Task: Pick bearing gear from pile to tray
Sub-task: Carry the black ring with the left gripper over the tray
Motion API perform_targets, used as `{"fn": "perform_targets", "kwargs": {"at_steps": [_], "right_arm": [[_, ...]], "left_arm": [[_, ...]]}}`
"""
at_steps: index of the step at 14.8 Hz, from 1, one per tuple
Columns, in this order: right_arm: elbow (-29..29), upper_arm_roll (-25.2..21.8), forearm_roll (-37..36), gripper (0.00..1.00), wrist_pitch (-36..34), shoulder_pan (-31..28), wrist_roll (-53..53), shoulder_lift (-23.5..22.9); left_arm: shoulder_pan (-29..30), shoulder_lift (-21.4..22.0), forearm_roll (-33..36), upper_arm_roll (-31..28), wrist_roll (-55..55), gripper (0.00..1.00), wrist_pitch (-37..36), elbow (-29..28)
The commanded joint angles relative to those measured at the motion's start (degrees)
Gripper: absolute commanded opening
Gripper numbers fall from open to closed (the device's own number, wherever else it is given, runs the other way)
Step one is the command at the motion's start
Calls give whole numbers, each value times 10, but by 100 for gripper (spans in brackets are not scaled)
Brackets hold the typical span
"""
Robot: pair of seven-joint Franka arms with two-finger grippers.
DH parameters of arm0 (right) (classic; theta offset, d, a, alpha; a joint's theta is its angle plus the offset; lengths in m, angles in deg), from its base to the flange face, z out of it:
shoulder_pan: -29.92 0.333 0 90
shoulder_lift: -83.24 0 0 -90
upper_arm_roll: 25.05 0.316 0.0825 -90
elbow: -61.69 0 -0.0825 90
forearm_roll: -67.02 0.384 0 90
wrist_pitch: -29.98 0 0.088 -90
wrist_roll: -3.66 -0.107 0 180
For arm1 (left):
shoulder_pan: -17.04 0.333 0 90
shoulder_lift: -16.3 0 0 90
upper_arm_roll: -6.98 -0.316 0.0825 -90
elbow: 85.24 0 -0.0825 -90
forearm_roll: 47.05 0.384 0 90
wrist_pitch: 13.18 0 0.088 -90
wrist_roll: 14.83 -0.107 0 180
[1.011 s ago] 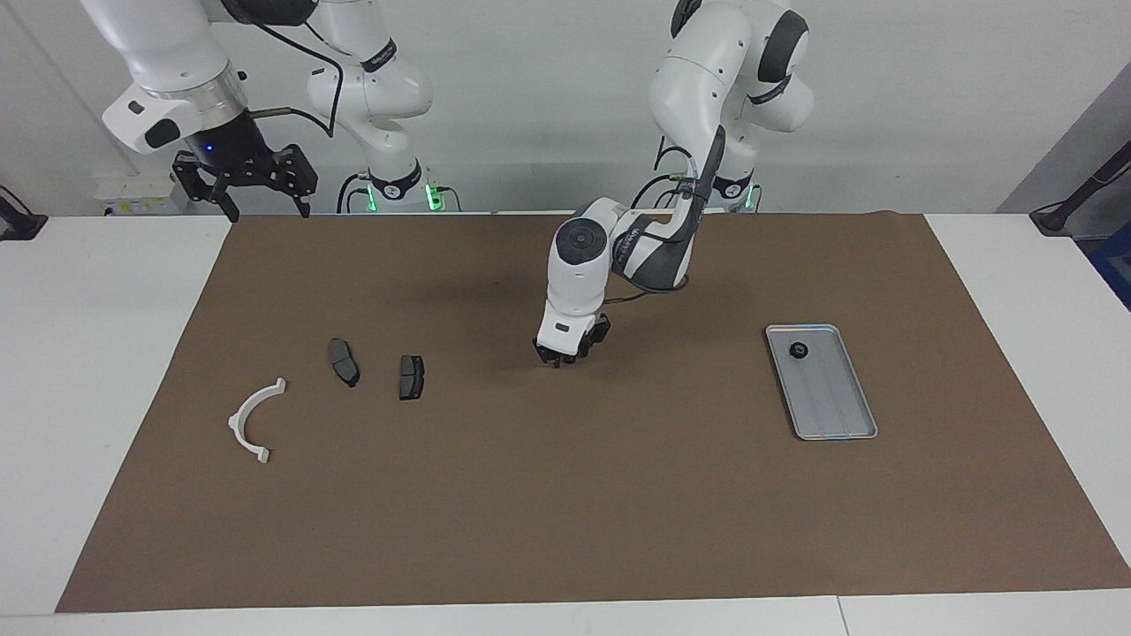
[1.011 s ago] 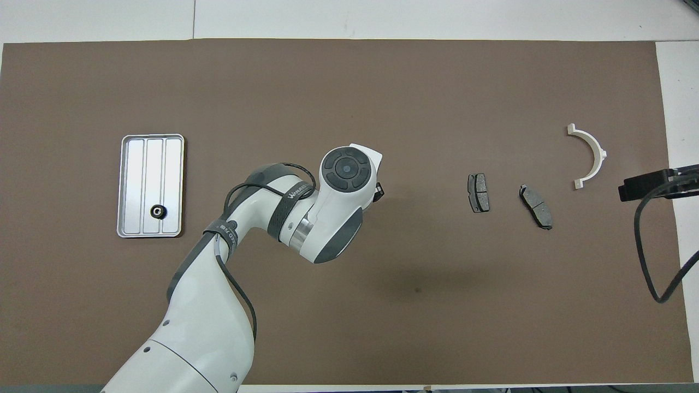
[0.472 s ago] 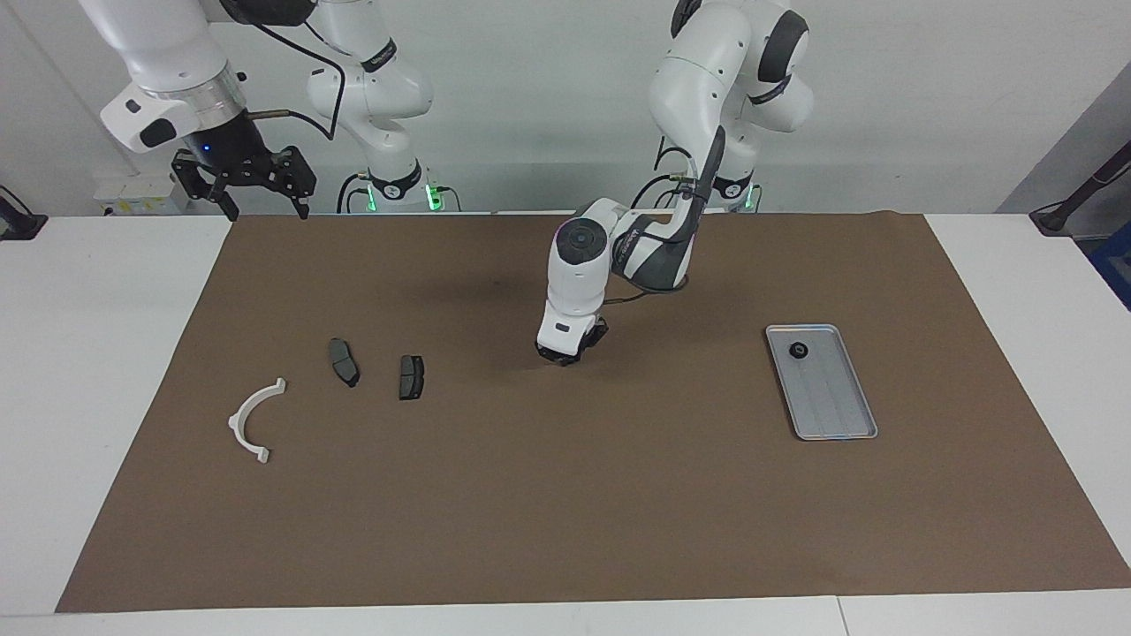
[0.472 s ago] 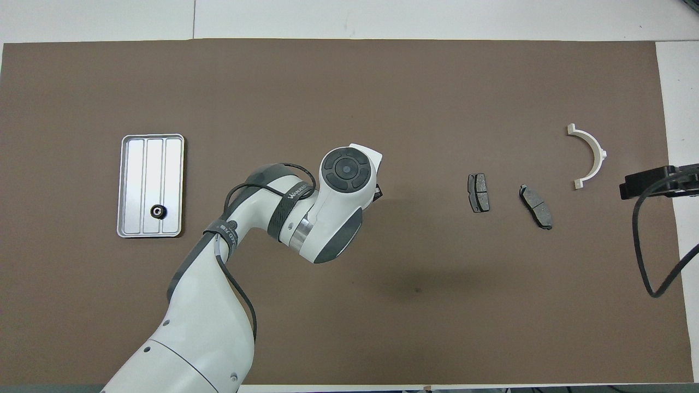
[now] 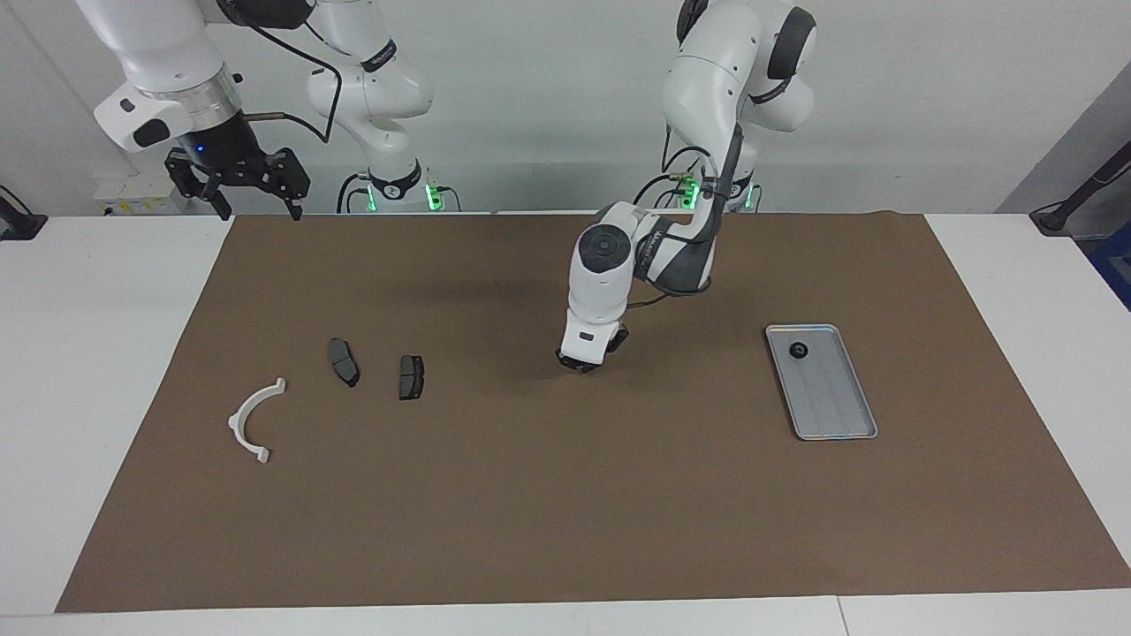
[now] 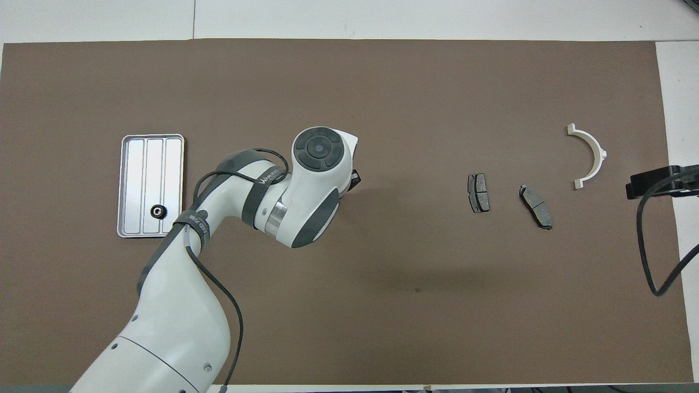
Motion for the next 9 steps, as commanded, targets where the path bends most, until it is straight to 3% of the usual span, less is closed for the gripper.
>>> {"fn": "perform_targets", "kwargs": {"at_steps": [1, 9], "right_arm": [[5, 6, -6, 100, 1, -10, -5, 4], [5, 3, -5, 100, 1, -11, -5, 5]], "left_arm": [[45, 38, 11, 1, -59, 2, -35, -18], [223, 55, 10, 2, -314, 2, -56, -18]]}}
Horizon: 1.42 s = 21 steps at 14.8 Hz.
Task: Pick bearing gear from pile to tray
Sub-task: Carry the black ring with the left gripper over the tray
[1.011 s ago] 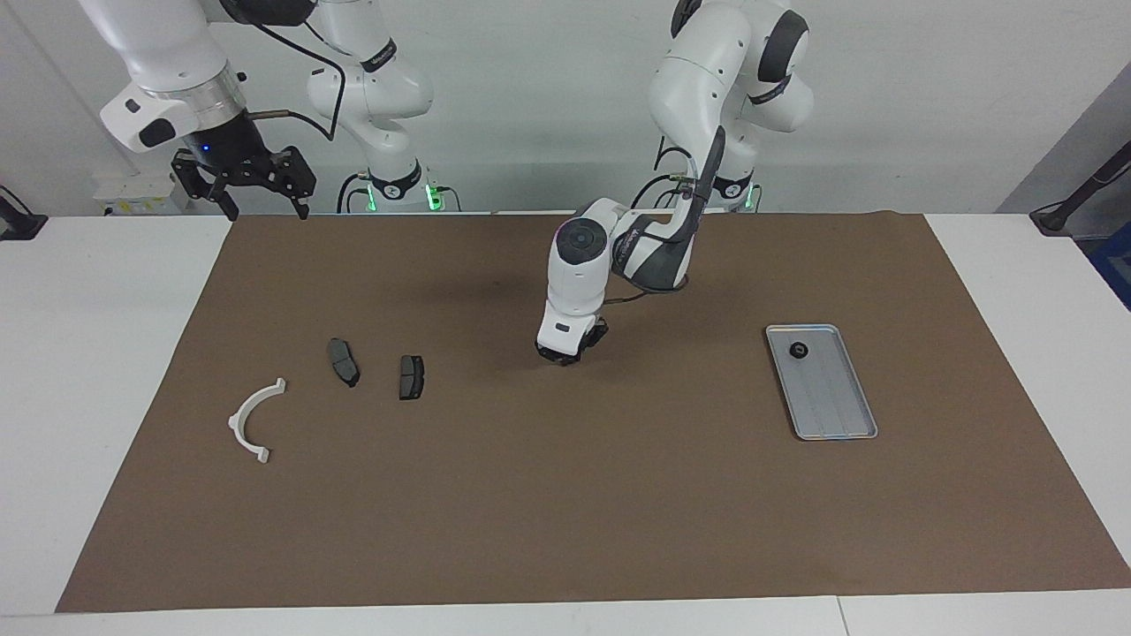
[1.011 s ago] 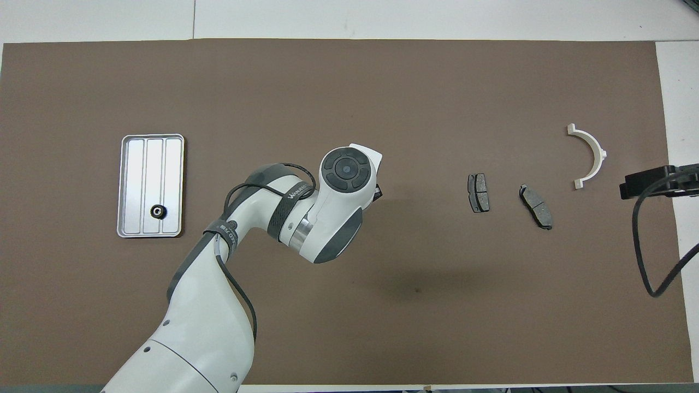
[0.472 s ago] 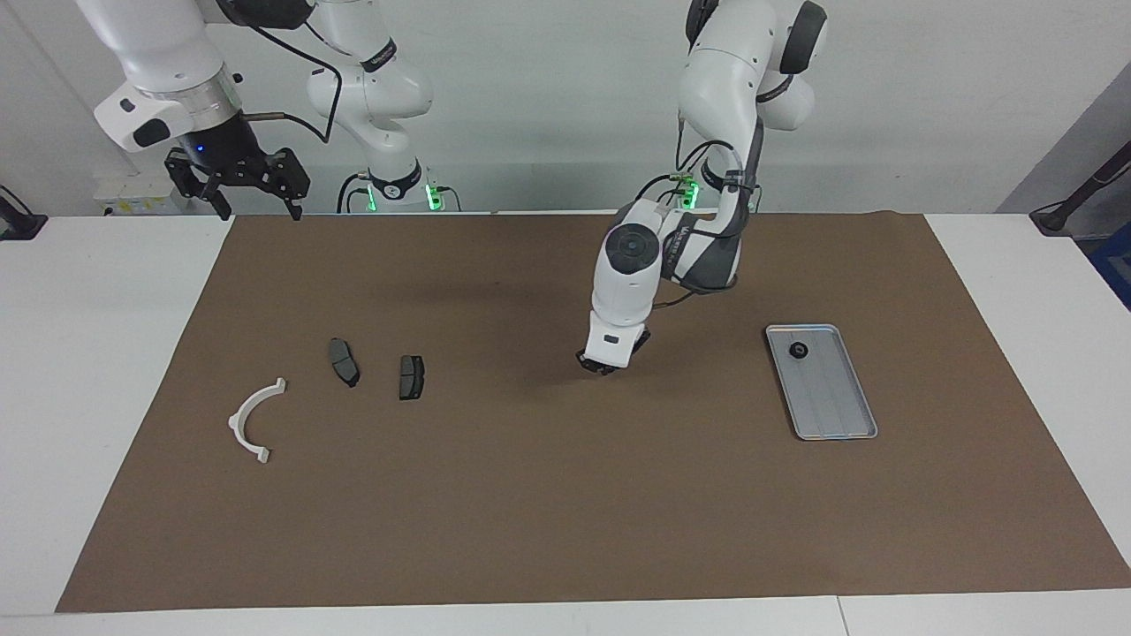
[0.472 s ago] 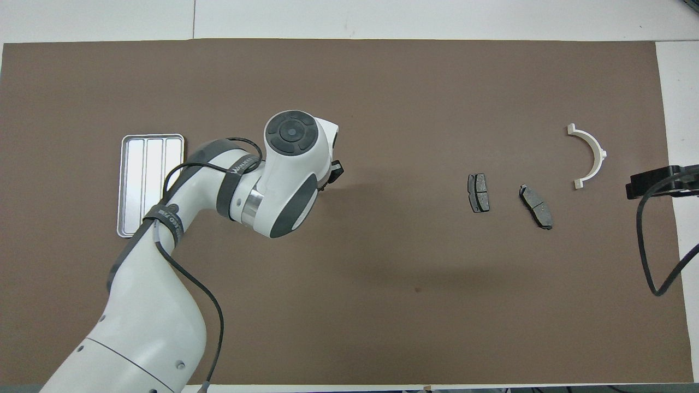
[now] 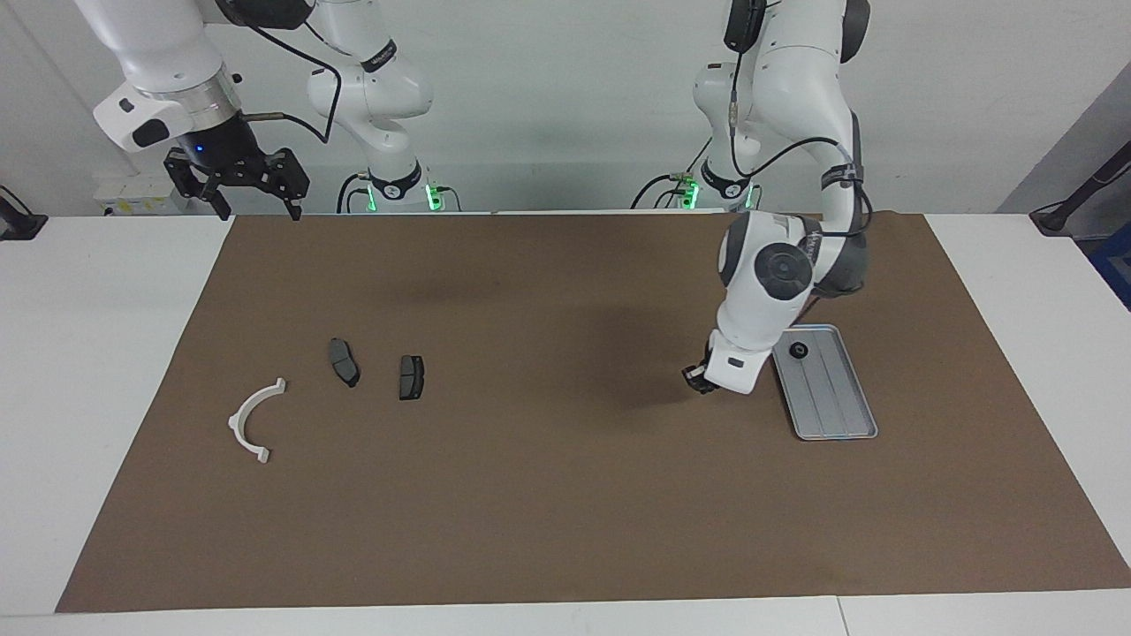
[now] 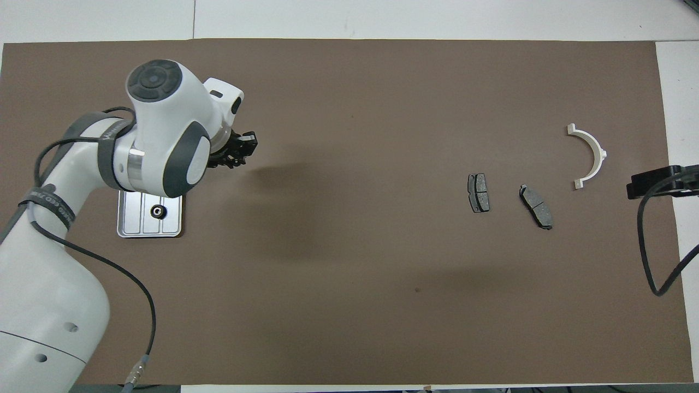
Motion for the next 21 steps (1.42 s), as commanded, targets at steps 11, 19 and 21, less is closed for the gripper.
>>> {"fn": "perform_targets", "kwargs": {"at_steps": [11, 19, 21], "right_arm": [[5, 4, -4, 100, 7, -11, -7, 5], [5, 4, -3, 100, 7, -10, -7, 4], [5, 4, -3, 100, 8, -10, -7, 4]], "left_arm": [[144, 18, 8, 5, -223, 3, 65, -50], [159, 27, 9, 1, -263, 6, 132, -119], [160, 31, 9, 1, -264, 8, 132, -126]]}}
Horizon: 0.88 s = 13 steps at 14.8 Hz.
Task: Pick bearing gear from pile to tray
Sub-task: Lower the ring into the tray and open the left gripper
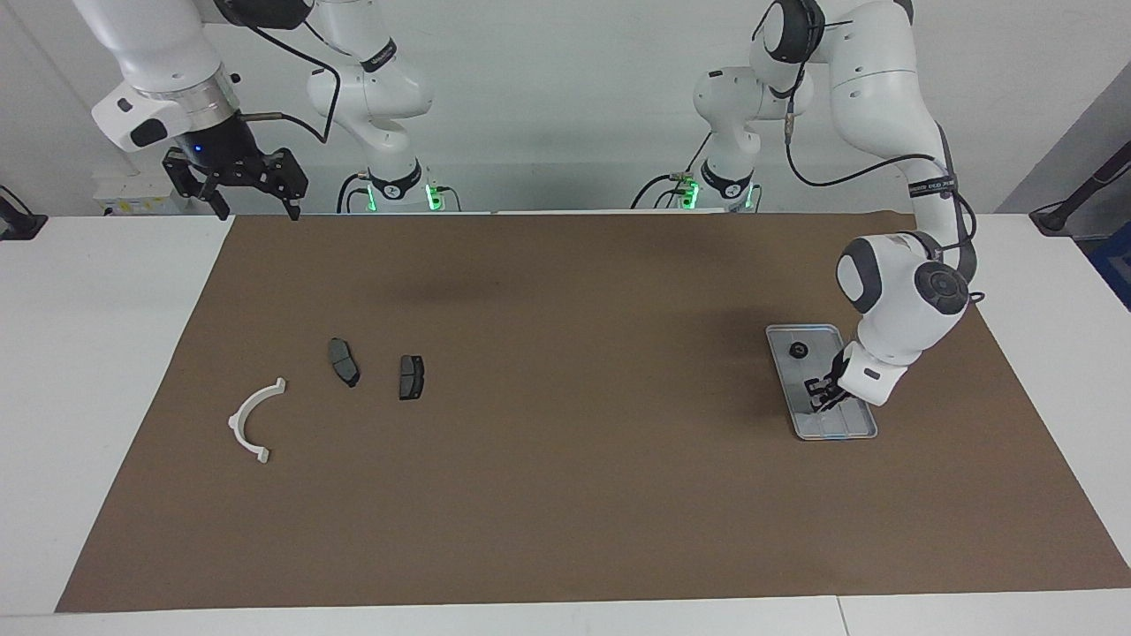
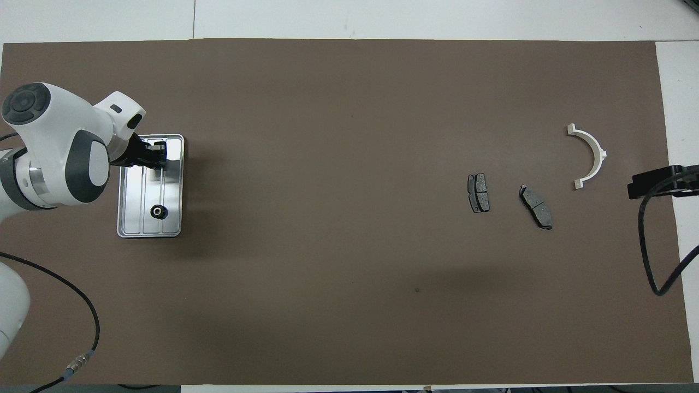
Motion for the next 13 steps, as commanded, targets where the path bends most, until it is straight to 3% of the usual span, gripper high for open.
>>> {"fn": "perform_targets", "kwargs": {"at_steps": [1, 2, 3, 4, 6, 8, 9, 11, 13], "right_arm": [[5, 6, -2, 100, 7, -10, -7, 4], [5, 6, -2, 100, 8, -10, -6, 4], [5, 6, -2, 100, 8, -10, -6, 4], [5, 6, -3, 100, 9, -10, -6, 4], [5, 6, -2, 100, 8, -10, -6, 5], [5, 6, -2, 100, 8, -10, -7, 5], [5, 6, -2, 100, 9, -10, -7, 5], [5, 6, -2, 100, 9, -10, -7, 5], [5, 6, -2, 100, 9, -10, -7, 5]], "left_arm": [[8, 29, 9, 2, -10, 9, 17, -35], [8, 30, 9, 2, -10, 14, 20, -38], [8, 30, 9, 2, -10, 30, 21, -39], [8, 30, 9, 2, -11, 59, 21, -38], [8, 29, 9, 2, -11, 66, 21, -32], [8, 27, 9, 2, -11, 79, 10, -20], [9, 28, 8, 2, -11, 80, 2, -9], [13, 31, 8, 1, -11, 82, -35, 16], [13, 45, 8, 1, -11, 92, -82, 42]]}}
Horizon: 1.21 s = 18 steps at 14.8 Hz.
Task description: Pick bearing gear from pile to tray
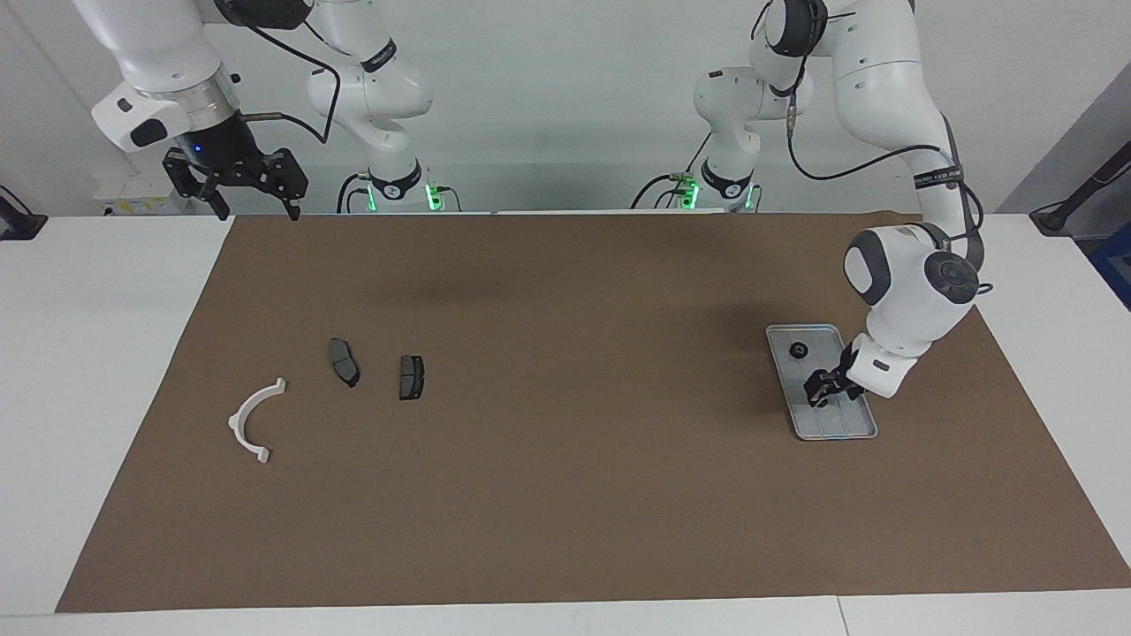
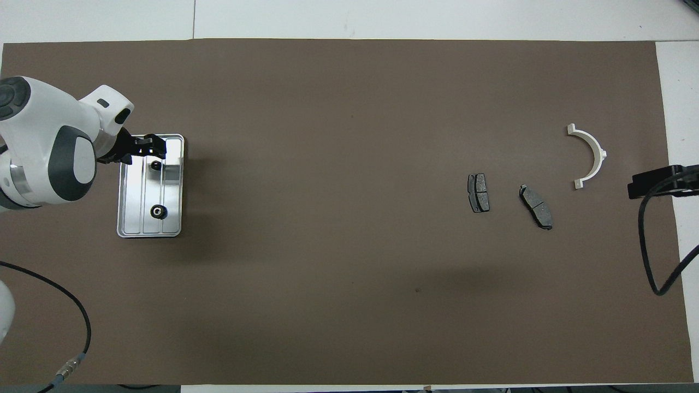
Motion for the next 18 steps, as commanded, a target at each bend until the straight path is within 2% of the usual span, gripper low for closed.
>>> {"fn": "perform_targets", "kwargs": {"at_steps": [1, 2, 9, 12, 15, 18], "right_arm": [[5, 6, -2, 100, 8, -10, -7, 5], [5, 6, -2, 100, 8, -10, -7, 5], [5, 6, 0, 100, 8, -10, -7, 4], [5, 6, 1, 100, 8, -10, -7, 5], [5, 6, 1, 100, 8, -10, -7, 4], [5, 6, 5, 100, 8, -10, -7, 4]], "left_arm": [[7, 36, 8, 3, -5, 95, -64, 20], [8, 50, 8, 3, -4, 100, -78, 19], [8, 155, 9, 3, -4, 100, -231, 23], [9, 206, 9, 3, -4, 100, -273, 22], [9, 235, 9, 3, -4, 100, -306, 22], [9, 244, 8, 0, -4, 100, -323, 20]]}}
